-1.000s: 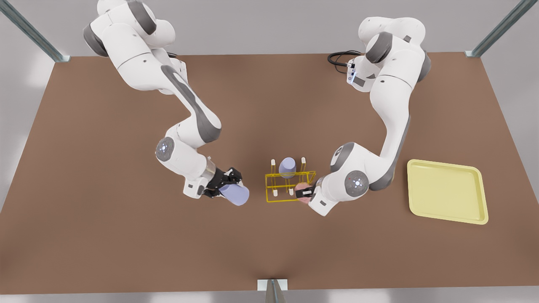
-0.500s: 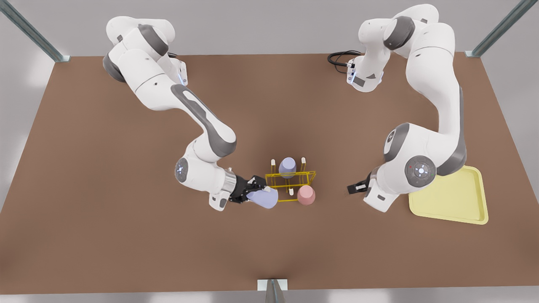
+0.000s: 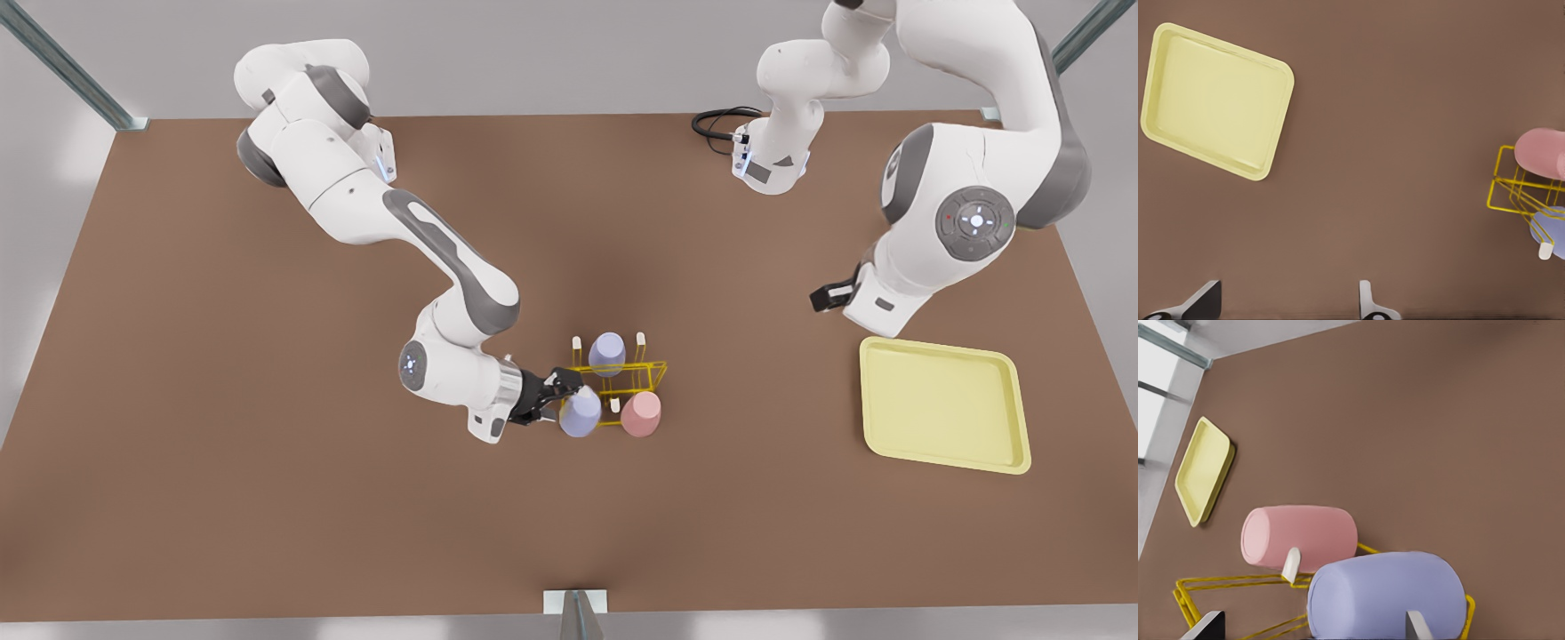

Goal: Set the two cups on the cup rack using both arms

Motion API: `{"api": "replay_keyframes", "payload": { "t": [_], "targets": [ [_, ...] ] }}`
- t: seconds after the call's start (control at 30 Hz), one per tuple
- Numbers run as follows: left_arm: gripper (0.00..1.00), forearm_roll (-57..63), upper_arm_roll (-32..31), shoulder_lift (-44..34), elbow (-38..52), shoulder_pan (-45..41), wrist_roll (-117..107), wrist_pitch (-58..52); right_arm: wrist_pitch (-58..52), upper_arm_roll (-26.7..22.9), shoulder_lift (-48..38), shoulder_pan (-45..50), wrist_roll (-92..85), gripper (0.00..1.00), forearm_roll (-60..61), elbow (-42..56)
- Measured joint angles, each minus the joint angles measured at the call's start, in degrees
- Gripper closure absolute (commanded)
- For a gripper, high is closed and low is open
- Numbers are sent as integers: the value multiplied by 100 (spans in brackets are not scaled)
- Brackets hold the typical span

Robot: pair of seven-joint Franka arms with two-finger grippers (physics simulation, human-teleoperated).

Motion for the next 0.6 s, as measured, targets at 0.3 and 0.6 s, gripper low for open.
{"api": "replay_keyframes", "payload": {
  "t": [0.3, 0.6],
  "targets": [
    [0, -187, 5, 157, -2, 75, 546, -208, -3451, -3407, -1262, -565, -71, 0, -2358, 519],
    [0, -398, -4, 174, -2, 56, 871, -363, -5886, -3436, -4309, -839, -283, 0, -3698, -630]
  ]
}}
